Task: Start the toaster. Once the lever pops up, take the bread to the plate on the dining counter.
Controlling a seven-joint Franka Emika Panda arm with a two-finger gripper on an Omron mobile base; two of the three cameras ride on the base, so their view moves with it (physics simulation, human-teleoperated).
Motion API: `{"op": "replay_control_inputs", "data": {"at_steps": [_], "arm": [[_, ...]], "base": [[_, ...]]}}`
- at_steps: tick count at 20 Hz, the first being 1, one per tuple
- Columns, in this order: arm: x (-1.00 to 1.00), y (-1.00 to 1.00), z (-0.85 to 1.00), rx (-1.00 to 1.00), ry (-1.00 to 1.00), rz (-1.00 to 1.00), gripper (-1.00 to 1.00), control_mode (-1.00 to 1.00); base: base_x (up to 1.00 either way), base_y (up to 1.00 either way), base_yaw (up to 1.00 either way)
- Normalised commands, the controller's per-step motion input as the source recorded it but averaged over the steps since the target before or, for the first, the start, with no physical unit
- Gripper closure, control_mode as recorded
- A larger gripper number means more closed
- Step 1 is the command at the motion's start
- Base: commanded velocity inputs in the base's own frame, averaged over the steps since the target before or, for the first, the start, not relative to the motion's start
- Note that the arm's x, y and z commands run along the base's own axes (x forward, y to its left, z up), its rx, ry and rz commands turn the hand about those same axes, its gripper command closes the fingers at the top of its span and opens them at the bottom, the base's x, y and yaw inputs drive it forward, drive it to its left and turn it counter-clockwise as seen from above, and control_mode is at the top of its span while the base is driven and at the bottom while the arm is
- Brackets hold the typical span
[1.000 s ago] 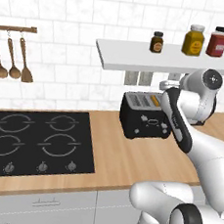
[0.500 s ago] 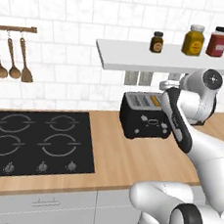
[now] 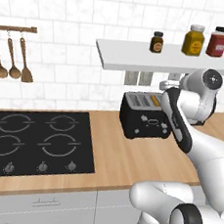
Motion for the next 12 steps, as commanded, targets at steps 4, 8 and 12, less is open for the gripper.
{"op": "replay_control_inputs", "data": {"at_steps": [4, 8, 12], "arm": [[0.00, 0.00, 0.00, 0.00, 0.00, 0.00, -1.00, -1.00], [0.00, 0.00, 0.00, 0.00, 0.00, 0.00, -1.00, -1.00], [0.00, 0.00, 0.00, 0.00, 0.00, 0.00, -1.00, -1.00]], "base": [[0.00, 0.00, 0.00], [0.00, 0.00, 0.00], [0.00, 0.00, 0.00]]}}
